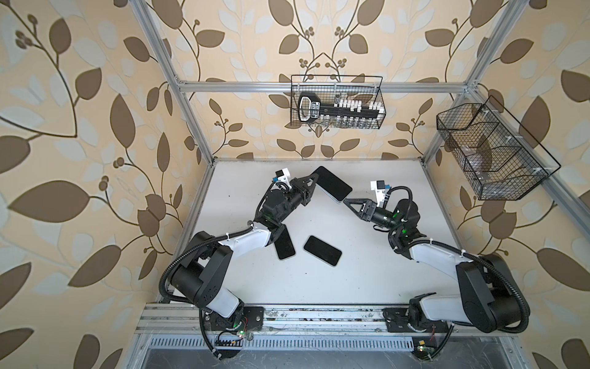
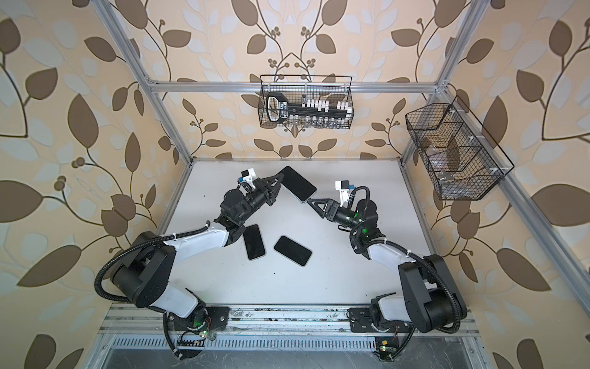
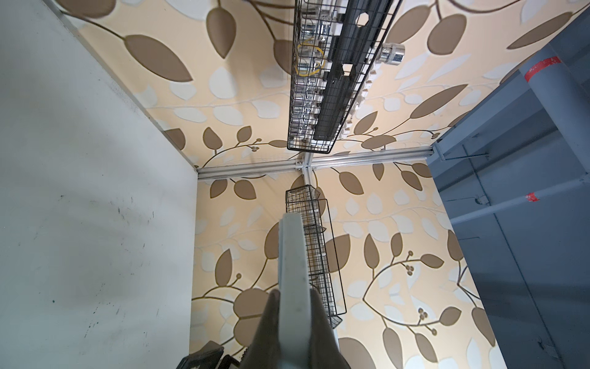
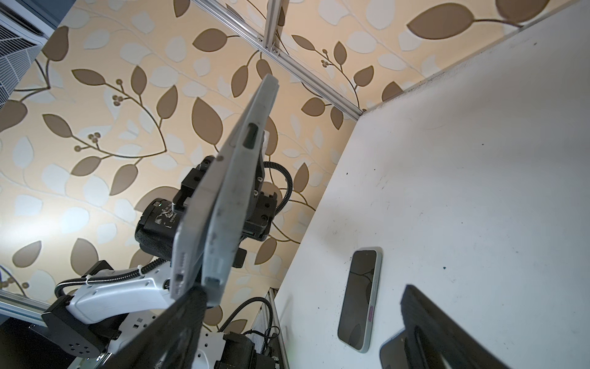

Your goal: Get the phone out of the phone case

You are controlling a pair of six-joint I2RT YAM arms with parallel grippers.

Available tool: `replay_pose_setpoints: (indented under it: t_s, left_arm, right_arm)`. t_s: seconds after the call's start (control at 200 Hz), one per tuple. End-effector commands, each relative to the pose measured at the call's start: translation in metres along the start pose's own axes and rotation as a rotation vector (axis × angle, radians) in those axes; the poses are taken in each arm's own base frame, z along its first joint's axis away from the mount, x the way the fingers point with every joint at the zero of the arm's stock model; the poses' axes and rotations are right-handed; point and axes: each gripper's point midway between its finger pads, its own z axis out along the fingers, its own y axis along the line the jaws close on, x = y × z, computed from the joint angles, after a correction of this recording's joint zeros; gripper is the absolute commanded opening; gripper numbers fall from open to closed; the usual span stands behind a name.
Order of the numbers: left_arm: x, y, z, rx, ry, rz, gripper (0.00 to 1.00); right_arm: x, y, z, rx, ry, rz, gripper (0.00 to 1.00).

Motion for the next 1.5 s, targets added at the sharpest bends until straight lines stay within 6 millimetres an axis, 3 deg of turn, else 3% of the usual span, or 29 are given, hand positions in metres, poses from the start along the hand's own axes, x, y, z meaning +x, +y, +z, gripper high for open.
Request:
replay_pose_setpoints:
  t_s: [0.0,0.245,0.65,1.06,1.29,1.495]
  left_arm:
    - [0.017,-0.063,0.007,0.193,0.059,0.017,0.00]
    - [0.025,-0.069,0.009,0.209,0.087,0.018,0.00]
    - [0.030,-0.050,0.012,0.160,0.110,0.042,0.00]
    - [0.033,-0.043,0.014,0.148,0.129,0.052,0.00]
    - [0.031,-0.047,0.022,0.160,0.127,0.067,0.00]
    - [0.027,-0.041,0.031,0.155,0.130,0.073,0.00]
  right_arm:
    - [-0.008,0.009,0.009,-0.038,-0.001,-0.013,0.94]
    - [-0.021,0.003,0.010,-0.089,-0.033,0.042,0.90]
    - [-0.037,0.011,0.007,-0.149,-0.052,0.057,0.86]
    - [-0.043,0.013,-0.002,-0.153,-0.064,0.056,0.84]
    - [-0.035,0.012,-0.003,-0.155,-0.039,0.064,0.75]
    - [-0.030,0.018,-0.007,-0.169,-0.015,0.066,0.59]
